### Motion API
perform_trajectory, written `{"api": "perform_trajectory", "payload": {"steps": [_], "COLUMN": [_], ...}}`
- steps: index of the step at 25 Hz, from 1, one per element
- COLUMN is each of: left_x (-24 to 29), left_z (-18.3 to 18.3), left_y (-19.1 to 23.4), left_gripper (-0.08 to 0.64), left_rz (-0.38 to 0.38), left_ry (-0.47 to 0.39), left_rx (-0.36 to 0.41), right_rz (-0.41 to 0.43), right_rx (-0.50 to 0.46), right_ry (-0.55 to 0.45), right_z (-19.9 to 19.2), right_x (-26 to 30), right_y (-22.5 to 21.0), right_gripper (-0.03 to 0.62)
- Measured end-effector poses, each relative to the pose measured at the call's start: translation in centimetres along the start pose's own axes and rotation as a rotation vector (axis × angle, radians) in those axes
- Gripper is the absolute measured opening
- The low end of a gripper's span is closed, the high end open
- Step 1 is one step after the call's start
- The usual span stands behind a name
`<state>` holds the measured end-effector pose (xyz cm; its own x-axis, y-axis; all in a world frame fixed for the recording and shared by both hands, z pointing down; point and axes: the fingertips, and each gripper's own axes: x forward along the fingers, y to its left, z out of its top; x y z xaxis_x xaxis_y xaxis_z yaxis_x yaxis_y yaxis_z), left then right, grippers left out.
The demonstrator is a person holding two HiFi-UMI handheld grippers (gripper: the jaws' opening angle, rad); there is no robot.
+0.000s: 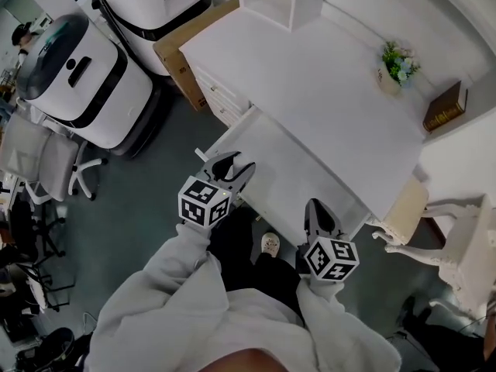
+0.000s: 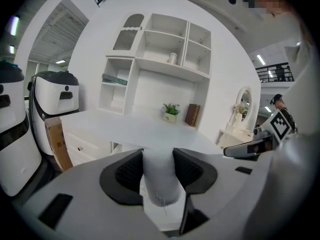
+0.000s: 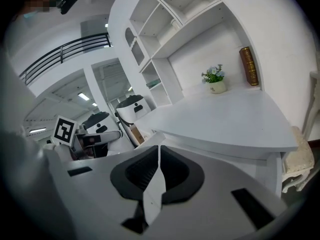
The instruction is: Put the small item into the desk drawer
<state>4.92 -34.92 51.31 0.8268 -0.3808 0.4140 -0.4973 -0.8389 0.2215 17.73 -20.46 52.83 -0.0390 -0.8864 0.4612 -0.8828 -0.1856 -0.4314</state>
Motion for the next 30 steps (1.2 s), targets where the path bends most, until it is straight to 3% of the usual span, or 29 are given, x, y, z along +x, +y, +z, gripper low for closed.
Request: {"api": "perform_trajectory", "payload": {"steps": [15,25,30], "left_x": [8.3,13.1,15.1], "left_z": [-2.9,-6.4,-8.6], "left_y": [4.9,7.4,8.6], "left_gripper": [0.189,0.189,0.189], "left_rz": [0.035,0.037,0.011], "left_ry": [0.215,0.474,0.592], "left_rx": [0.046,0.085,0.066], "right_rz": [-0.079,-0.113,-0.130], "right_rx": [0.038,0.060,0.063], "right_ry": [0.017,0.032,0.039], "right_z": [-1.3,-2.1,-2.3], "right_x": [0.9,1.0,1.3], "right_y": [-1.3,-2.0,-2.4], "right_gripper": [0.038,0.038,0.038]}}
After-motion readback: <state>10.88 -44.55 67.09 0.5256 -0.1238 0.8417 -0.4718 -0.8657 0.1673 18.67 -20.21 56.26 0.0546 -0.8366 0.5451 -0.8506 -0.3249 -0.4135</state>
